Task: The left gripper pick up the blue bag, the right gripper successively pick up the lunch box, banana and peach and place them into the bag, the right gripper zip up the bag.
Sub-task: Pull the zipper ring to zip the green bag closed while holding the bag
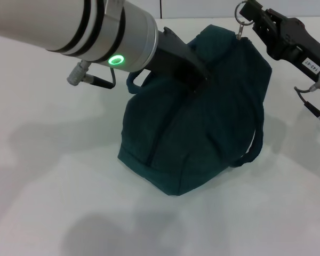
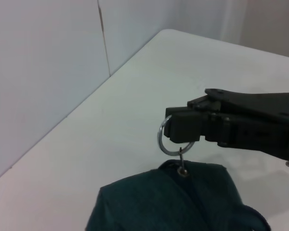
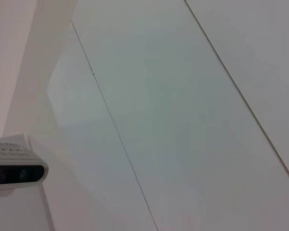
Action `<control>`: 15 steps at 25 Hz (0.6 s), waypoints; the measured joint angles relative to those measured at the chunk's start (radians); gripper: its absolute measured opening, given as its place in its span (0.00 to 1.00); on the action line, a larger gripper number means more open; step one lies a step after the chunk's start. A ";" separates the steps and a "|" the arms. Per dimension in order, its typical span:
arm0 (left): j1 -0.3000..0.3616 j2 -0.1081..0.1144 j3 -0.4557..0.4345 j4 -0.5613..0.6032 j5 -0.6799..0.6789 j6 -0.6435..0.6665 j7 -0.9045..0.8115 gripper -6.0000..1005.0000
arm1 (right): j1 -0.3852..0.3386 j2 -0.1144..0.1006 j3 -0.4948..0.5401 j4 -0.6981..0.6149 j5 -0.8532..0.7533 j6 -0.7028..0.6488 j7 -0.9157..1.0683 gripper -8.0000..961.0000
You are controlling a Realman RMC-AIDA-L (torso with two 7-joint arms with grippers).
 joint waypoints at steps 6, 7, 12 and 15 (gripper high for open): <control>0.001 0.000 -0.005 0.000 0.003 -0.006 0.015 0.12 | -0.001 0.001 0.000 0.000 0.000 0.001 0.000 0.16; 0.001 -0.001 -0.006 0.000 0.003 -0.008 0.020 0.10 | -0.003 0.001 0.000 0.000 0.002 0.001 0.000 0.16; 0.011 -0.001 -0.008 0.001 0.003 -0.024 0.035 0.06 | -0.015 0.001 0.008 0.012 0.012 0.006 0.001 0.16; 0.017 -0.001 -0.009 0.006 -0.002 -0.032 0.049 0.05 | -0.015 0.000 0.009 0.043 0.035 0.016 -0.001 0.16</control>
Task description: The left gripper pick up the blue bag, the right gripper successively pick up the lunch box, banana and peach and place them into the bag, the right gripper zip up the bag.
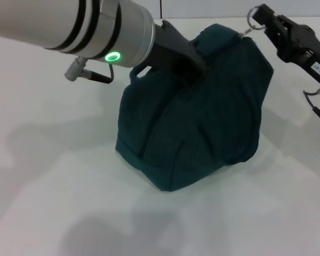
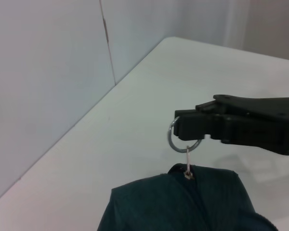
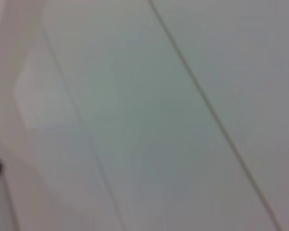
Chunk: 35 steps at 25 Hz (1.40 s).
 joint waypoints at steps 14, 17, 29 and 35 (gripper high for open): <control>0.041 0.000 -0.028 0.080 -0.085 -0.001 0.062 0.05 | -0.010 -0.007 0.053 0.067 0.023 0.135 -0.011 0.17; 0.044 0.000 -0.039 0.080 -0.098 -0.001 0.070 0.05 | -0.009 -0.007 0.053 0.069 0.020 0.164 -0.011 0.17; 0.064 0.000 -0.052 0.005 -0.101 -0.080 0.101 0.05 | -0.009 -0.005 0.053 0.062 0.018 0.180 -0.004 0.17; 0.058 0.000 -0.063 -0.121 -0.093 -0.189 0.118 0.05 | -0.039 -0.005 0.067 0.063 0.025 0.140 -0.013 0.17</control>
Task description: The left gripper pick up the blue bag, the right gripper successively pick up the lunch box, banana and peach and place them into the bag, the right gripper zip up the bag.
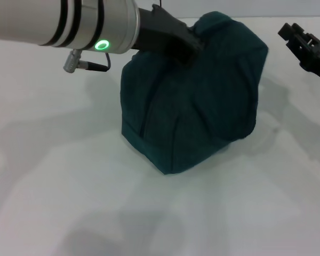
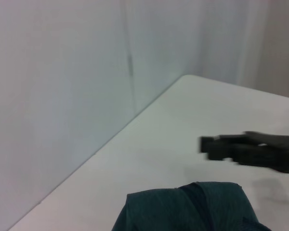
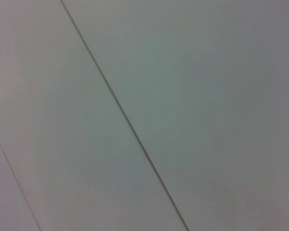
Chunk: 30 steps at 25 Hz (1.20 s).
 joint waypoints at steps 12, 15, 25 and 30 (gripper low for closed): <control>0.010 0.000 -0.060 -0.119 -0.041 -0.058 0.030 0.12 | -0.052 -0.001 0.019 0.005 0.002 -0.061 -0.012 0.72; 0.048 0.000 -0.085 -0.112 -0.139 -0.088 0.102 0.16 | -0.068 -0.004 0.022 0.008 0.003 -0.100 -0.012 0.81; 0.181 0.003 -0.357 -0.227 -0.726 0.063 0.507 0.55 | -0.108 -0.065 0.019 0.006 -0.075 -0.315 -0.026 0.90; 0.220 0.006 -0.488 -0.416 -0.835 0.283 0.753 0.74 | -0.109 -0.129 0.021 -0.002 -0.273 -0.486 -0.085 0.91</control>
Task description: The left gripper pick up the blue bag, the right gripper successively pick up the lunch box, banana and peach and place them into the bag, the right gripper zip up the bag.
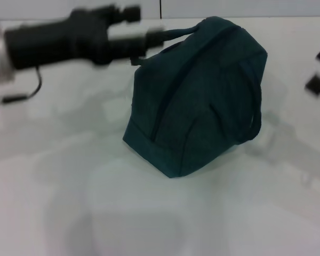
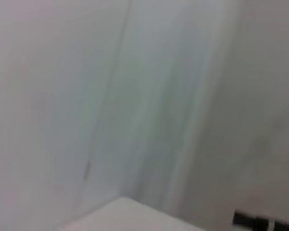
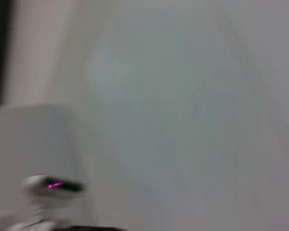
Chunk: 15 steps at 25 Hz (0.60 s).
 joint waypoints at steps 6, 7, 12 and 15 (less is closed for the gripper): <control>0.077 0.000 -0.047 -0.245 0.006 0.158 0.409 0.84 | -0.023 -0.006 0.002 0.004 -0.216 -0.063 -0.200 0.91; 0.094 -0.001 -0.047 -0.279 0.007 0.161 0.471 0.86 | -0.030 -0.001 0.001 0.006 -0.230 -0.061 -0.221 0.91; 0.141 0.004 -0.051 -0.487 0.015 0.144 0.746 0.89 | -0.086 0.043 -0.003 0.013 -0.279 0.044 -0.303 0.91; 0.137 0.007 -0.108 -0.603 0.061 0.112 0.833 0.89 | -0.109 0.076 -0.004 0.026 -0.304 0.160 -0.329 0.91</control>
